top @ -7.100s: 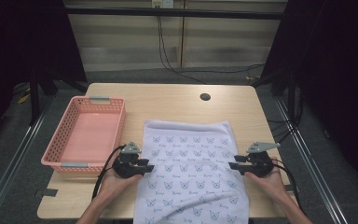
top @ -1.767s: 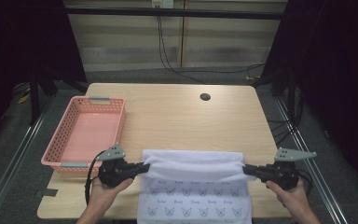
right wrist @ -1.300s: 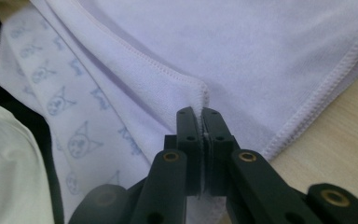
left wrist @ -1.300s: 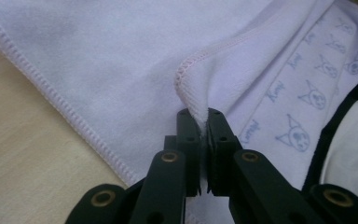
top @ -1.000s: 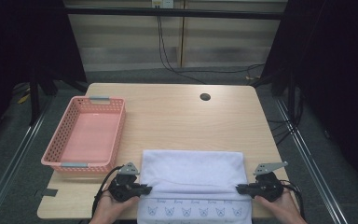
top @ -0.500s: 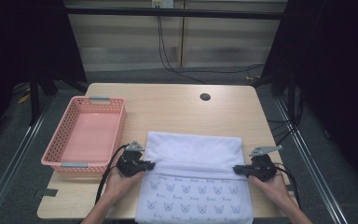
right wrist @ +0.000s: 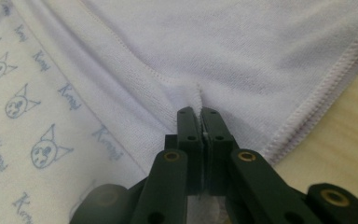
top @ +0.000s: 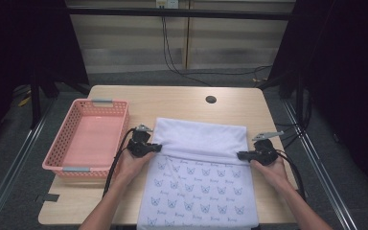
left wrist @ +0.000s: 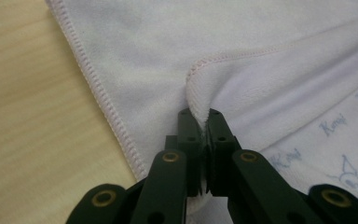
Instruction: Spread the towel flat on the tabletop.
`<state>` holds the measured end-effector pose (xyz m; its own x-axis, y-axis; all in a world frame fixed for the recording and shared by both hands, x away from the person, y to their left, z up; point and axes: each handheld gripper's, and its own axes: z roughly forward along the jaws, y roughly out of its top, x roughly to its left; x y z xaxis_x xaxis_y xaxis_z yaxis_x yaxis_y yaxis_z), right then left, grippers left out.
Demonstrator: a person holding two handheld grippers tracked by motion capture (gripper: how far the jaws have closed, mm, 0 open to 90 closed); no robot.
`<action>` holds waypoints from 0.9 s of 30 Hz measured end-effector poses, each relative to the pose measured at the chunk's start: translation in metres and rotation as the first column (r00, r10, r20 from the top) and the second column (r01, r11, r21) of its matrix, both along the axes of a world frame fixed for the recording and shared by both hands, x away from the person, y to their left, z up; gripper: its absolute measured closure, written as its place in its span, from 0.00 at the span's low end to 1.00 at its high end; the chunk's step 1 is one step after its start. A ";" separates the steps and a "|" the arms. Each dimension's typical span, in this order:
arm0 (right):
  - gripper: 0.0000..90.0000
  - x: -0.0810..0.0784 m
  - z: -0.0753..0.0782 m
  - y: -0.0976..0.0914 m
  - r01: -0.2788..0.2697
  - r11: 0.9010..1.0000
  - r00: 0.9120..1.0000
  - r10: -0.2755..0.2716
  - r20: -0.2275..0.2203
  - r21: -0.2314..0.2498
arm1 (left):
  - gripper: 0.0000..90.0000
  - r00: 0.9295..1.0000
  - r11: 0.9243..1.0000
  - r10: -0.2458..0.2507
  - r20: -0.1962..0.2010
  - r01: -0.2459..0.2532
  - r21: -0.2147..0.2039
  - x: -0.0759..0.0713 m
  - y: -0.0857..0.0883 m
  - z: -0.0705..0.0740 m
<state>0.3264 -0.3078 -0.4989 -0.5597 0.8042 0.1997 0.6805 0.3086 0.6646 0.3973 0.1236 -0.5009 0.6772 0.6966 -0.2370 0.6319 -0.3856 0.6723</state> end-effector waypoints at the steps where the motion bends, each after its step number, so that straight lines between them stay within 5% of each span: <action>1: 0.98 0.004 0.000 0.000 0.002 1.000 1.000 -0.002 0.001 0.003 | 0.97 1.000 1.000 0.001 0.002 -0.001 0.001 0.004 -0.001 0.000; 7: 0.98 0.033 -0.002 -0.001 0.041 0.999 0.999 -0.041 0.011 0.001 | 0.97 1.000 0.999 0.018 0.016 -0.019 0.036 0.031 -0.006 0.001; 16: 0.98 0.079 -0.004 0.000 0.106 0.994 0.994 -0.106 0.012 0.019 | 0.97 0.995 0.995 0.096 0.018 -0.096 0.015 0.061 -0.006 -0.002; 18: 0.98 0.088 -0.005 0.001 0.129 0.991 0.992 -0.129 0.009 0.023 | 0.97 0.994 0.995 0.100 0.046 -0.101 0.027 0.065 -0.007 -0.002; 27: 0.98 0.111 -0.005 0.010 0.198 0.980 0.980 -0.197 0.035 -0.003 | 0.97 0.989 0.990 0.140 0.041 -0.139 -0.023 0.079 -0.006 -0.006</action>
<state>0.4373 -0.2981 -0.5044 -0.3963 0.9008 0.1776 0.7051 0.1747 0.6873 0.4767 0.1180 -0.5070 0.5832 0.7806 -0.2247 0.6492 -0.2817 0.7065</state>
